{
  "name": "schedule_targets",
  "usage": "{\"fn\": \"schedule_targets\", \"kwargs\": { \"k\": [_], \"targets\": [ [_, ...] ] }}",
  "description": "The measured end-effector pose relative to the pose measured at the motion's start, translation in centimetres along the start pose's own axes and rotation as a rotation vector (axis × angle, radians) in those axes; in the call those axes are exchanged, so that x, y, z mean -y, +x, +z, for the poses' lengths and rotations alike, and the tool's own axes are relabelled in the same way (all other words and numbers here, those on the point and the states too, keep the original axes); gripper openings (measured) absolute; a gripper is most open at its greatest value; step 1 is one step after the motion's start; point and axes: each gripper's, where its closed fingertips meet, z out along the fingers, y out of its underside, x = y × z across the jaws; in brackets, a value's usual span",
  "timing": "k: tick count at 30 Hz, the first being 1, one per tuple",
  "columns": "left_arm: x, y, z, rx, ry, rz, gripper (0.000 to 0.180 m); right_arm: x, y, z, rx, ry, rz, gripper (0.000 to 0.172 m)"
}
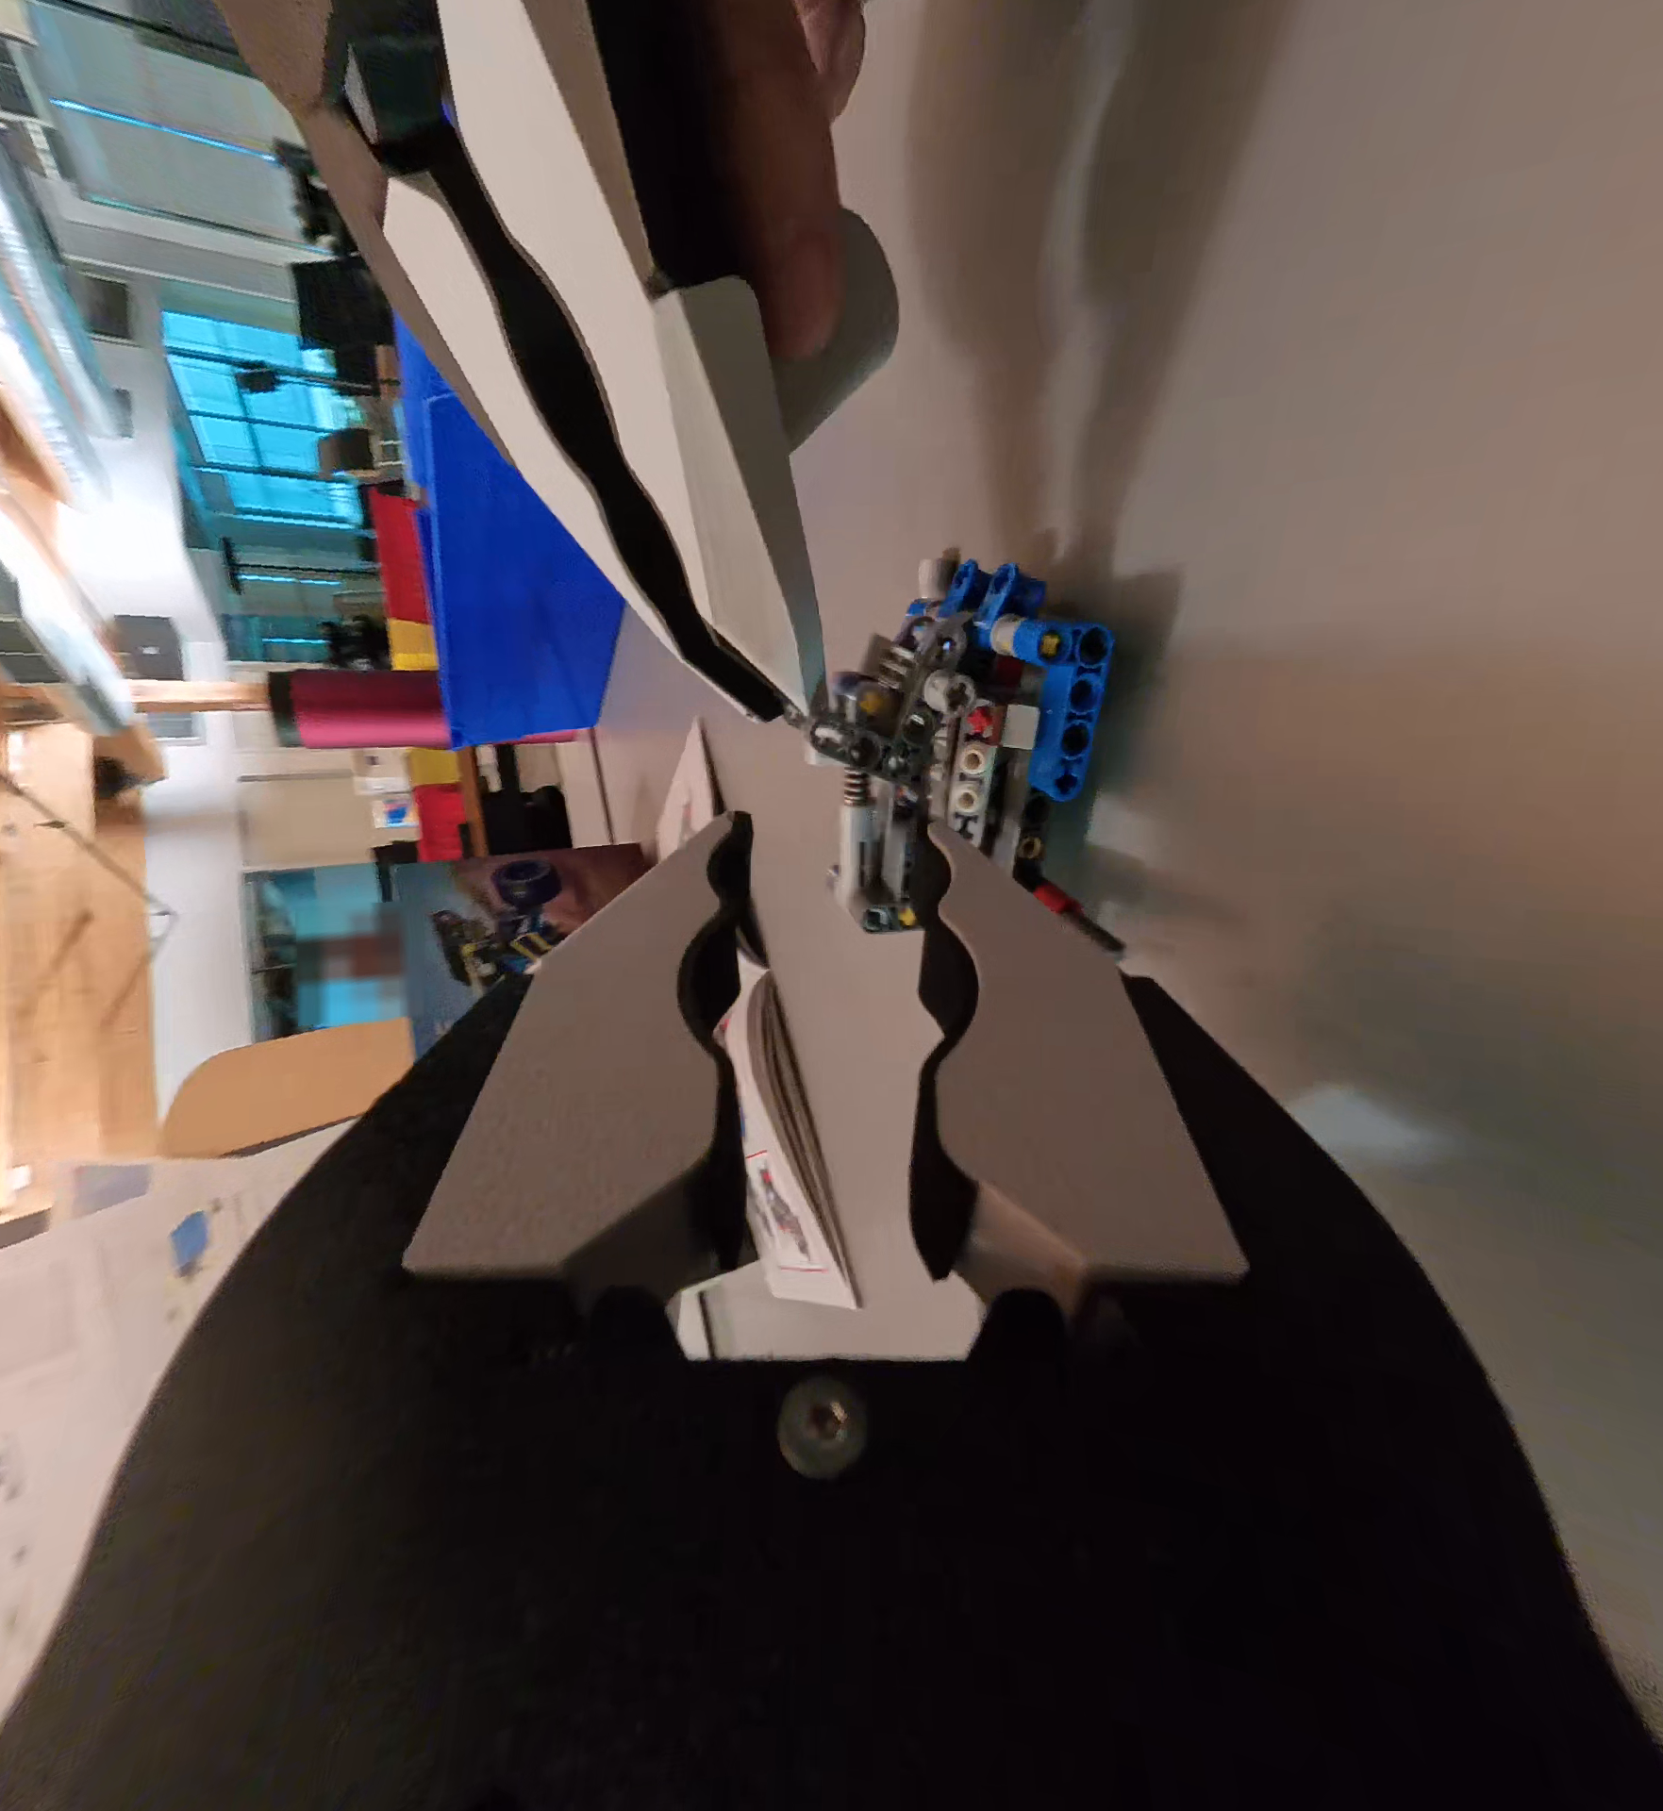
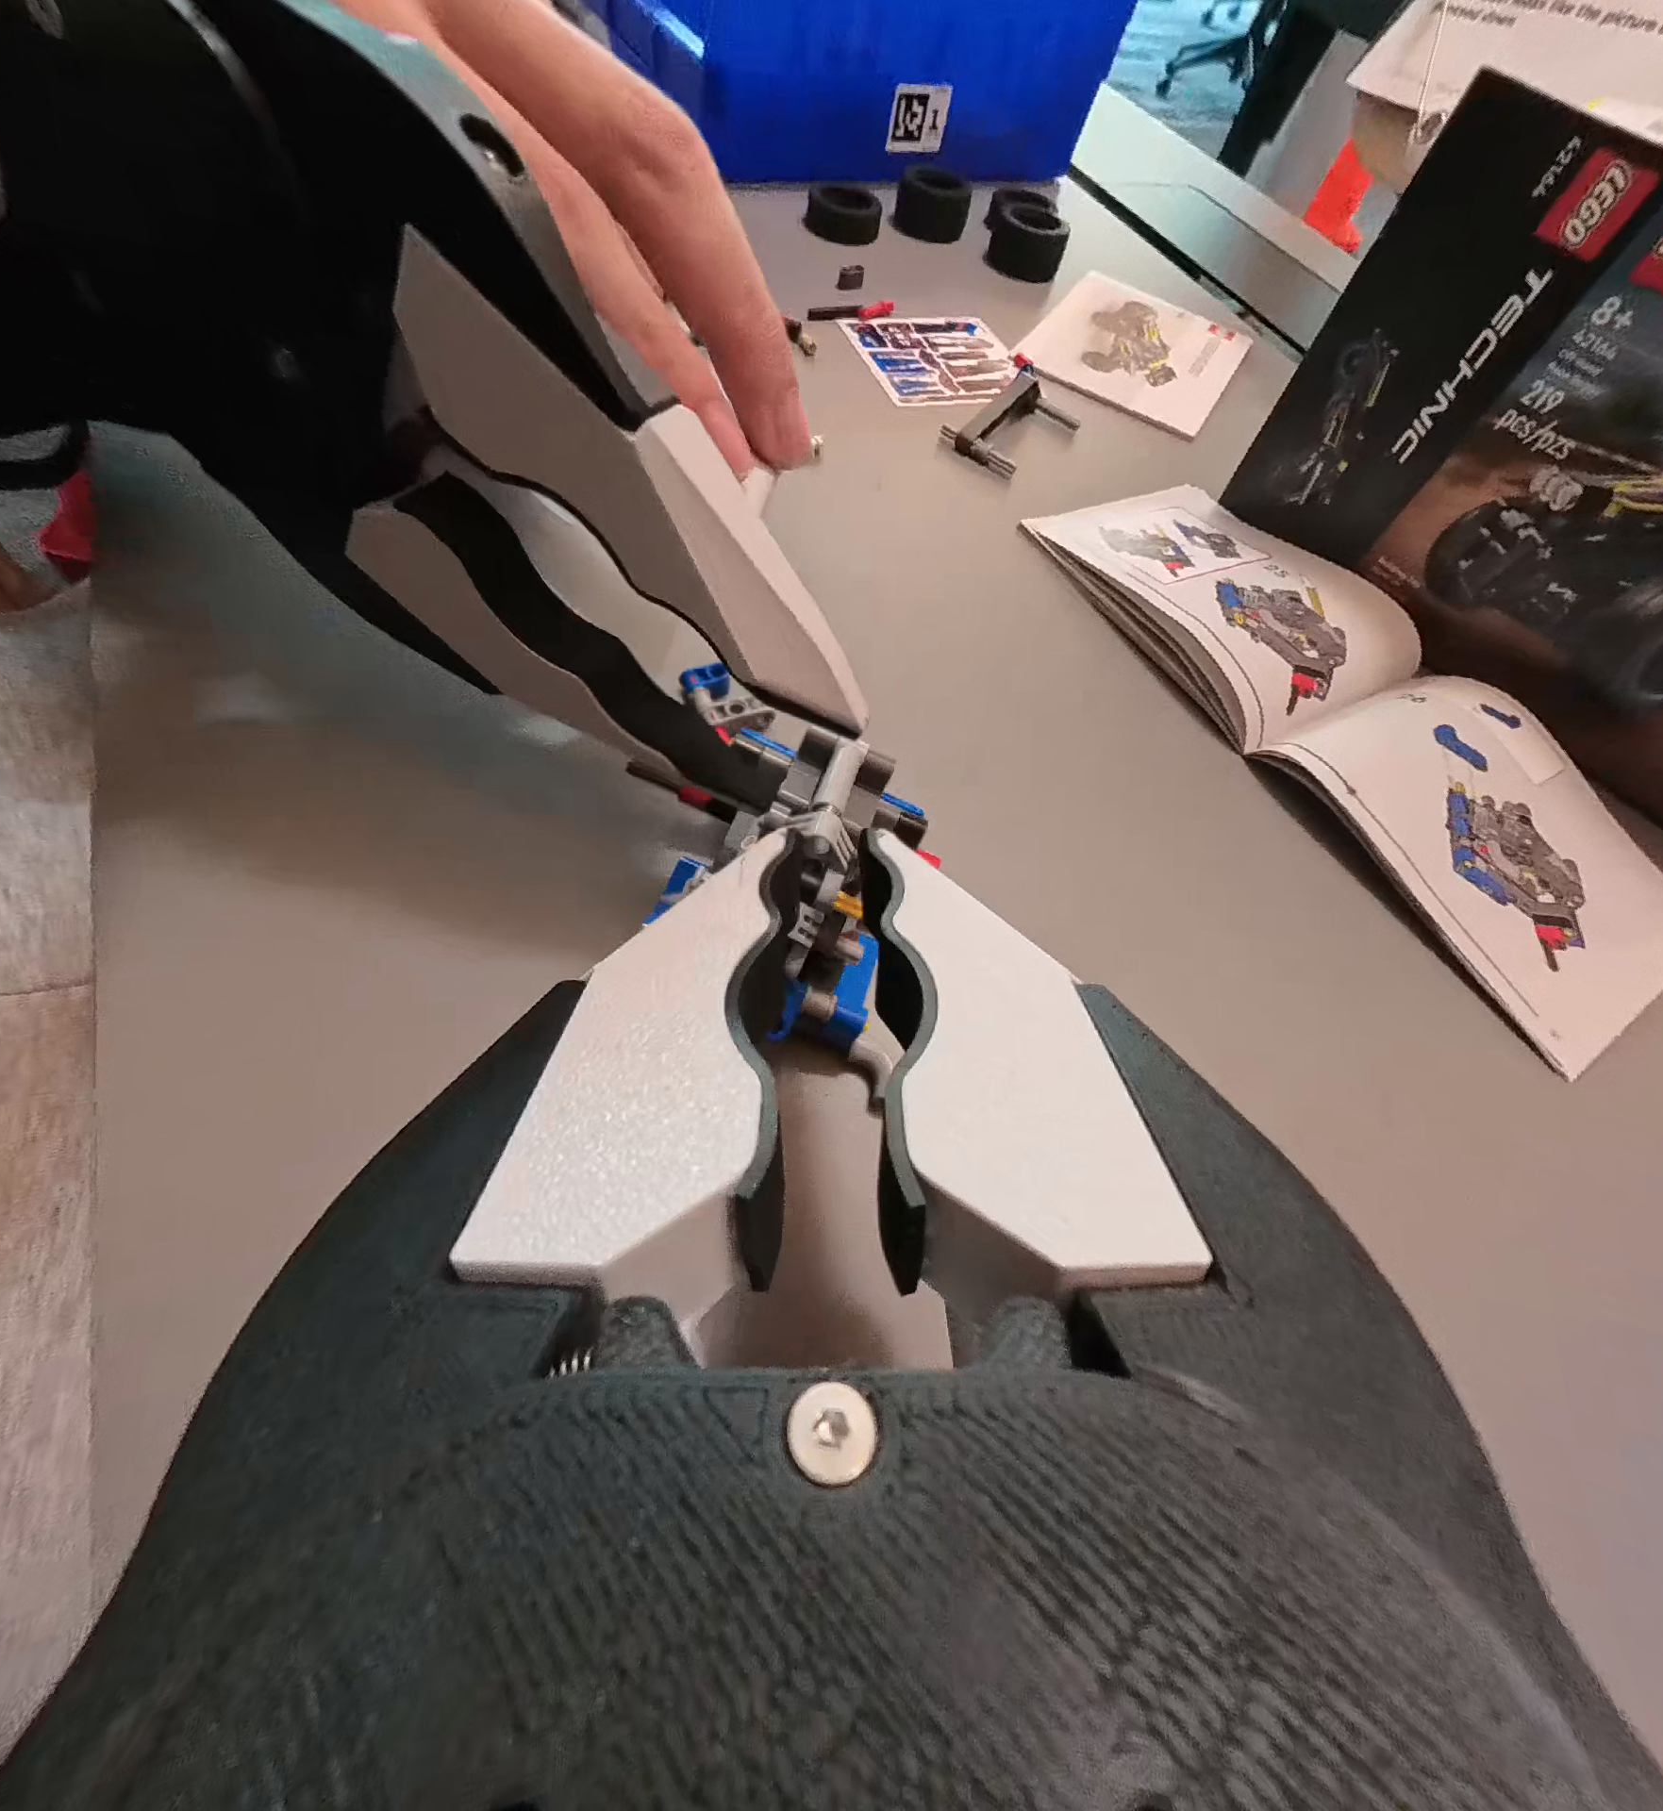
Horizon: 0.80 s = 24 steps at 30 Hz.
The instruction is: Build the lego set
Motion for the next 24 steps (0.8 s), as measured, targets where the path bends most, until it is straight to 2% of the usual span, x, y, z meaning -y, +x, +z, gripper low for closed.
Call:
{"fn": "schedule_targets", "kwargs": {
  "k": [4,9,13,18,24],
  "targets": [
    [0.2,0.0,0.2,-0.040,0.004,0.031,0.029,-0.1,0.7,-0.5,-0.035,0.003,-0.029,0.010],
    [1.3,-1.4,-0.4,-0.068,0.044,-0.011,0.027,0.8,1.0,-1.9,-0.036,0.050,-0.031,0.011],
    [0.9,-1.2,0.1,-0.115,0.018,0.041,0.029,-0.2,0.9,-0.6,-0.029,0.024,-0.025,0.014],
    [0.6,-0.1,0.2,-0.187,0.038,0.006,0.030,-0.2,0.7,0.7,-0.010,0.054,0.008,0.012],
    [0.4,0.4,0.7,-0.200,0.031,-0.008,0.030,-0.3,0.6,1.3,-0.008,0.047,0.013,0.008]
  ]
}}
